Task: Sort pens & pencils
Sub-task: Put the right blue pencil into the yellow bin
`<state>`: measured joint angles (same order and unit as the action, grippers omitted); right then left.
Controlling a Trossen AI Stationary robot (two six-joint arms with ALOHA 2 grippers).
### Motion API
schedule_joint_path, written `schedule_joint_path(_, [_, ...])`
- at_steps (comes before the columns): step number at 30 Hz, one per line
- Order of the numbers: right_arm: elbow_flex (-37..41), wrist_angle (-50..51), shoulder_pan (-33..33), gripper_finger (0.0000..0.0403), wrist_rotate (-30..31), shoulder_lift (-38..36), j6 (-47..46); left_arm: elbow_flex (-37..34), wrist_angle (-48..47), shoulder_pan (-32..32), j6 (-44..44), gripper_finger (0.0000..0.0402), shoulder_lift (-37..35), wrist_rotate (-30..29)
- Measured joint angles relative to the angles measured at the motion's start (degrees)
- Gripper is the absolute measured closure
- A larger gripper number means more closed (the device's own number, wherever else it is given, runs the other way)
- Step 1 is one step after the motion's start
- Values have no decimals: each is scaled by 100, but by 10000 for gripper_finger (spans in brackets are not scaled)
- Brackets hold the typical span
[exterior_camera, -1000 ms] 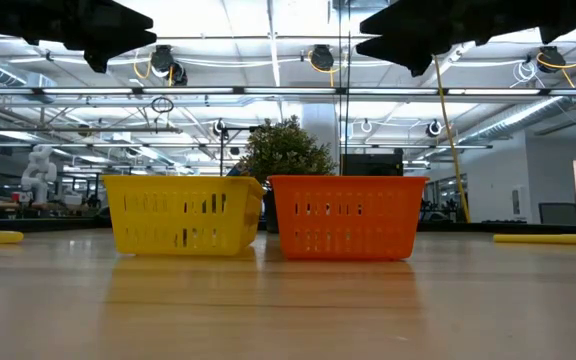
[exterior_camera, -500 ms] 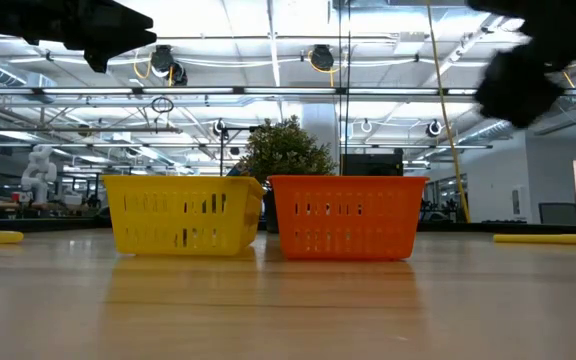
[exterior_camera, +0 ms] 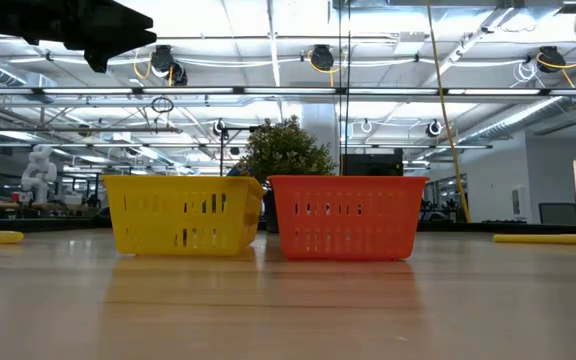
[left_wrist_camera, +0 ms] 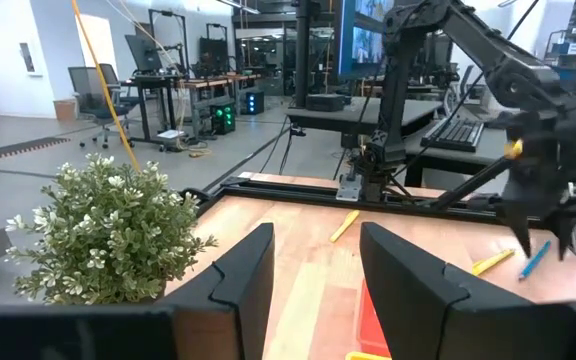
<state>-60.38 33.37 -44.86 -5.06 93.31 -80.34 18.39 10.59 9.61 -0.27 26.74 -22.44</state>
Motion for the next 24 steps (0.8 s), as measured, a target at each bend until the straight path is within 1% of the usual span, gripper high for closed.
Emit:
schedule_joint_path(2, [0,242,22,242,-322,161,-278,0,0,0,0,245,0,0])
schedule_joint_path(5, [0,491,26,246,-560,379,-449,0,-3,0,0,245,0,0])
schedule_joint_path(17, [-10,139,141,248,-593,819,-452,0,-6,2,-28,245,0,0])
schedule_joint_path(24, [-9,201,348,248,-551,847,-454,0,-54,2,-26,245,0,2])
